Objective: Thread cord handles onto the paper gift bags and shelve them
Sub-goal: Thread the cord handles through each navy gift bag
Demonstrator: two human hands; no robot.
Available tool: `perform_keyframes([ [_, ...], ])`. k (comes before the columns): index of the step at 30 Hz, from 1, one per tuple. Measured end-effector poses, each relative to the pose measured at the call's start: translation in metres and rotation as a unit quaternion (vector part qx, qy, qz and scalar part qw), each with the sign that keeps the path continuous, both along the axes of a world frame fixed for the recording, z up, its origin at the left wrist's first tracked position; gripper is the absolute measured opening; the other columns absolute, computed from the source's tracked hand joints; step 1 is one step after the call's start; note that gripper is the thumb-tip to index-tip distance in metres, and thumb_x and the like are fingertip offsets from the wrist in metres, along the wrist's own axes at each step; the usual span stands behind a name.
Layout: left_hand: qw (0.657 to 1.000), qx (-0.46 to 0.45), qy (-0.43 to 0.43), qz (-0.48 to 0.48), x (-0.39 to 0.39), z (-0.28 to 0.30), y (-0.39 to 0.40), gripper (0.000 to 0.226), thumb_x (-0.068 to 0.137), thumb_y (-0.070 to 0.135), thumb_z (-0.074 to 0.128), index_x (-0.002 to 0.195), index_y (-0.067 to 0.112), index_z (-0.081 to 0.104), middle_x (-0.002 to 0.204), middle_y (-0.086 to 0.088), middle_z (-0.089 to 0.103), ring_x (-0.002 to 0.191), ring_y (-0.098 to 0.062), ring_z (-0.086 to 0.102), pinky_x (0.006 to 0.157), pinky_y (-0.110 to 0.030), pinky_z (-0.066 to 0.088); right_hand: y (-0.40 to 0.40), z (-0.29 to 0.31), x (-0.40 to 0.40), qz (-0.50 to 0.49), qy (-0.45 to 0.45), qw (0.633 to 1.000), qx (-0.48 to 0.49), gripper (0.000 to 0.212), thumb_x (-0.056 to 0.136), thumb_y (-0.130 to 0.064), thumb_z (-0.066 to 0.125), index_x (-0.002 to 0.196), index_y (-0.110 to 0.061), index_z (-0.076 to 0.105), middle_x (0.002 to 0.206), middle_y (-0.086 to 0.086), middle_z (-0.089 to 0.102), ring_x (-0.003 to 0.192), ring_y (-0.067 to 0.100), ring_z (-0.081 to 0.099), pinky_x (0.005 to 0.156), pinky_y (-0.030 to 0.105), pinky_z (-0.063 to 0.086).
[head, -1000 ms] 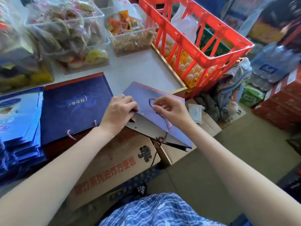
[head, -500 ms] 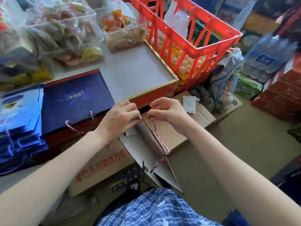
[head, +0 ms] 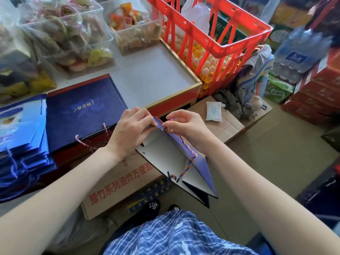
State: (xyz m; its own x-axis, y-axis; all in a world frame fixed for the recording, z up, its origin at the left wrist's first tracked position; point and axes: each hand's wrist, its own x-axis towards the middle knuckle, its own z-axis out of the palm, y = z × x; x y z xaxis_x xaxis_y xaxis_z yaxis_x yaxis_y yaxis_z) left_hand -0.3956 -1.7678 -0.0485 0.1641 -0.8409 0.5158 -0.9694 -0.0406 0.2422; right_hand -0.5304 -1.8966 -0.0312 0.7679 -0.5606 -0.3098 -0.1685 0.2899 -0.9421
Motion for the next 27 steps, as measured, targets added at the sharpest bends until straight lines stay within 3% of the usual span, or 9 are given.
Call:
perform_keyframes([
  [4, 0.999, 0.005, 0.036, 0.005, 0.017, -0.007, 0.005, 0.026, 0.087, 0.029, 0.052, 0.080, 0.008, 0.066, 0.082, -0.004, 0.061, 0.081, -0.018, 0.045, 0.074, -0.028, 0.030, 0.004, 0.005, 0.017, 0.025, 0.018, 0.999, -0.043, 0.016, 0.077, 0.008, 0.070, 0.084, -0.004, 0.062, 0.065, 0.006, 0.066, 0.056, 0.010, 0.065, 0.059, 0.017, 0.052],
  [9, 0.996, 0.033, 0.079, 0.026, 0.044, -0.012, 0.001, 0.026, 0.083, 0.034, 0.053, 0.078, 0.012, 0.066, 0.076, -0.001, 0.058, 0.079, -0.016, 0.042, 0.072, -0.025, 0.026, 0.011, 0.005, 0.053, 0.034, 0.105, 0.962, -0.251, 0.018, 0.075, -0.003, 0.075, 0.077, -0.014, 0.061, 0.062, 0.004, 0.064, 0.051, 0.012, 0.060, 0.059, 0.020, 0.050],
  [11, 0.993, 0.052, 0.093, 0.050, 0.054, -0.013, -0.003, 0.019, 0.080, 0.030, 0.059, 0.077, 0.012, 0.066, 0.073, -0.002, 0.058, 0.076, -0.018, 0.046, 0.071, -0.025, 0.025, 0.014, 0.000, 0.063, 0.023, 0.121, 0.945, -0.302, 0.011, 0.080, -0.007, 0.070, 0.084, -0.013, 0.062, 0.071, 0.006, 0.069, 0.058, 0.016, 0.063, 0.067, 0.024, 0.052],
  [13, 0.991, 0.068, 0.091, 0.076, 0.062, -0.013, -0.007, 0.014, 0.077, 0.026, 0.061, 0.076, 0.012, 0.066, 0.072, -0.003, 0.059, 0.072, -0.025, 0.053, 0.073, -0.026, 0.029, 0.017, 0.000, 0.070, 0.060, 0.137, 0.923, -0.356, 0.010, 0.089, -0.011, 0.061, 0.099, -0.012, 0.064, 0.093, 0.007, 0.072, 0.079, 0.015, 0.065, 0.077, 0.020, 0.049],
  [16, 0.988, 0.087, 0.093, 0.082, 0.066, -0.010, -0.011, 0.007, 0.078, 0.019, 0.065, 0.077, 0.012, 0.067, 0.073, -0.005, 0.059, 0.072, -0.030, 0.058, 0.070, -0.032, 0.038, 0.020, -0.004, 0.073, 0.136, 0.166, 0.898, -0.384, 0.028, 0.091, -0.017, 0.058, 0.119, -0.012, 0.057, 0.113, 0.004, 0.066, 0.105, 0.015, 0.060, 0.092, 0.025, 0.046],
  [21, 0.982, 0.125, 0.130, 0.061, 0.063, -0.004, -0.019, 0.012, 0.085, 0.026, 0.065, 0.086, 0.014, 0.065, 0.081, -0.002, 0.056, 0.078, -0.022, 0.056, 0.061, -0.027, 0.036, 0.012, -0.010, 0.072, 0.153, 0.197, 0.861, -0.443, 0.031, 0.090, -0.005, 0.051, 0.121, -0.010, 0.053, 0.110, 0.012, 0.066, 0.101, 0.027, 0.061, 0.090, 0.042, 0.047],
  [27, 0.976, 0.141, 0.159, 0.041, 0.062, 0.012, -0.029, 0.012, 0.088, 0.027, 0.060, 0.089, 0.016, 0.064, 0.078, 0.003, 0.054, 0.081, -0.019, 0.055, 0.069, -0.031, 0.043, -0.005, 0.002, 0.070, 0.161, 0.184, 0.857, -0.454, 0.032, 0.090, -0.003, 0.051, 0.122, -0.008, 0.045, 0.112, 0.016, 0.067, 0.106, 0.029, 0.060, 0.091, 0.040, 0.046],
])
